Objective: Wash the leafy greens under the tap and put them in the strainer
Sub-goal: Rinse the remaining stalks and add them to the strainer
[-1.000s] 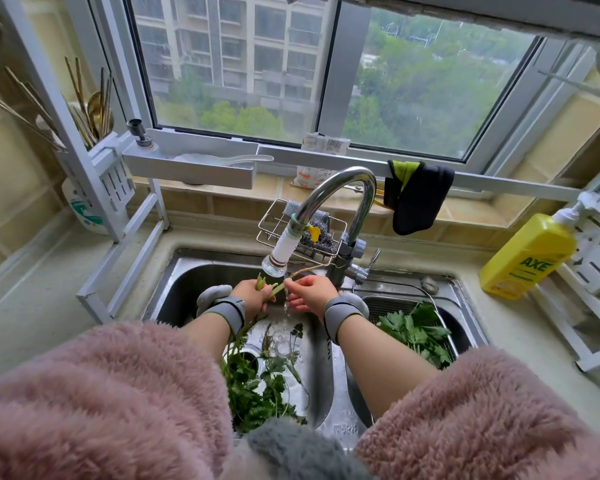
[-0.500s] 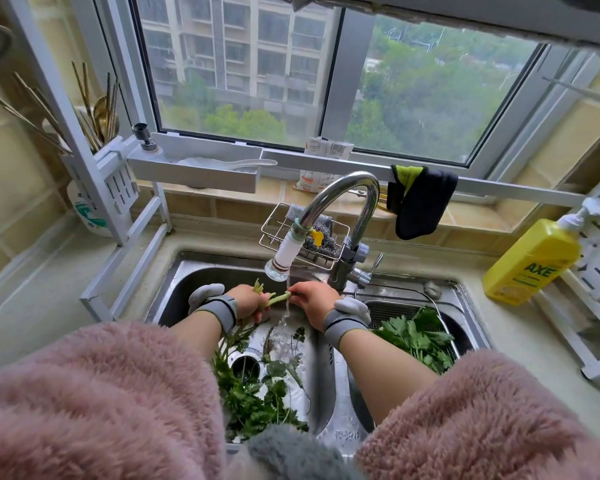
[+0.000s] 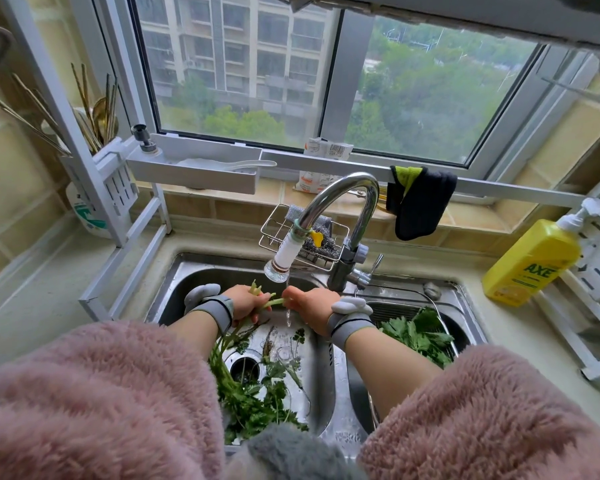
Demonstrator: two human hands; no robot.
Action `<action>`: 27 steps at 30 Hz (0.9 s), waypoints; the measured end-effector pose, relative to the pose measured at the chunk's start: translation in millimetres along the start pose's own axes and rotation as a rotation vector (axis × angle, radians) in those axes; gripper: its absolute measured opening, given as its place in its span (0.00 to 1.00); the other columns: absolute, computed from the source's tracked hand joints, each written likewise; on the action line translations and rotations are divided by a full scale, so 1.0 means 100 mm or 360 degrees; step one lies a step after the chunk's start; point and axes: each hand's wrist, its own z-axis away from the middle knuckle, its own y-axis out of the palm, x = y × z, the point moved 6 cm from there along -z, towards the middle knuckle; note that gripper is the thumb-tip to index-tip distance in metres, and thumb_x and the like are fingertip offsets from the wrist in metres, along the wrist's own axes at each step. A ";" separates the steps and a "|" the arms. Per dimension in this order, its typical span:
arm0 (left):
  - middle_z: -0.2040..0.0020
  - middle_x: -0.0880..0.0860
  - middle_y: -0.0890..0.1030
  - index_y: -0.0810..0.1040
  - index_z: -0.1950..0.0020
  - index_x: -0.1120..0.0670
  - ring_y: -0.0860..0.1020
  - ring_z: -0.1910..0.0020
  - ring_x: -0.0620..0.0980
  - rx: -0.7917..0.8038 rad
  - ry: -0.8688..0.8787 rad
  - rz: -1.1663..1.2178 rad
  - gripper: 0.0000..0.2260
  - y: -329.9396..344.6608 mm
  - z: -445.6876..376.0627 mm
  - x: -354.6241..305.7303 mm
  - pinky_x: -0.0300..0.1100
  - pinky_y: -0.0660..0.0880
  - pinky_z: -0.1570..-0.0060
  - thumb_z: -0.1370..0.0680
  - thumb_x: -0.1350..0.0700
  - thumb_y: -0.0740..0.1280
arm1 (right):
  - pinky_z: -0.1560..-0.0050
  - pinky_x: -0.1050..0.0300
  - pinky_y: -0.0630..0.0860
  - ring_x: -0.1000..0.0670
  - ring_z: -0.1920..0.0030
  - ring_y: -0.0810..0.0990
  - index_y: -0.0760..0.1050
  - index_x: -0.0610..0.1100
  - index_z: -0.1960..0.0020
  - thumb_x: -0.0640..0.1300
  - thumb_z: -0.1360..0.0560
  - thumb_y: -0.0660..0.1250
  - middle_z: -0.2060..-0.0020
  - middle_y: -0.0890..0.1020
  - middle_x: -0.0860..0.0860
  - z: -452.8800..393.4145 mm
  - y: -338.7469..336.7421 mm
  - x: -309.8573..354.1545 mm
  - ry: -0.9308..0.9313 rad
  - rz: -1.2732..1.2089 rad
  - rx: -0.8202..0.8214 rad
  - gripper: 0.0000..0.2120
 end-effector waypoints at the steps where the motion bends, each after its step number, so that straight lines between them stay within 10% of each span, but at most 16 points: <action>1: 0.72 0.49 0.73 0.78 0.58 0.51 0.64 0.76 0.45 0.0004 0.0006 -0.0005 0.16 0.00 0.00 0.00 0.35 0.61 0.75 0.19 0.46 0.56 | 0.67 0.58 0.65 0.43 0.62 0.75 0.65 0.53 0.42 0.49 0.21 0.55 0.62 0.72 0.45 -0.01 0.01 0.00 0.0002 -0.0009 0.0008 0.08; 20: 0.80 0.46 0.69 0.72 0.64 0.55 0.65 0.82 0.42 0.0075 0.0049 0.0470 0.14 0.11 -0.01 -0.11 0.32 0.61 0.80 0.20 0.52 0.60 | 0.61 0.55 0.63 0.43 0.61 0.70 0.64 0.45 0.51 0.47 0.18 0.51 0.69 0.65 0.48 0.00 -0.06 0.04 0.0295 -0.0266 -0.0016 0.07; 27: 0.73 0.50 0.70 0.73 0.62 0.53 0.64 0.76 0.46 0.0013 -0.0095 0.0222 0.13 -0.09 0.03 0.24 0.37 0.61 0.73 0.20 0.49 0.60 | 0.44 0.55 0.71 0.42 0.41 0.77 0.73 0.40 0.43 0.44 0.19 0.55 0.43 0.78 0.41 0.05 0.02 -0.34 0.0677 -0.0317 0.0250 0.12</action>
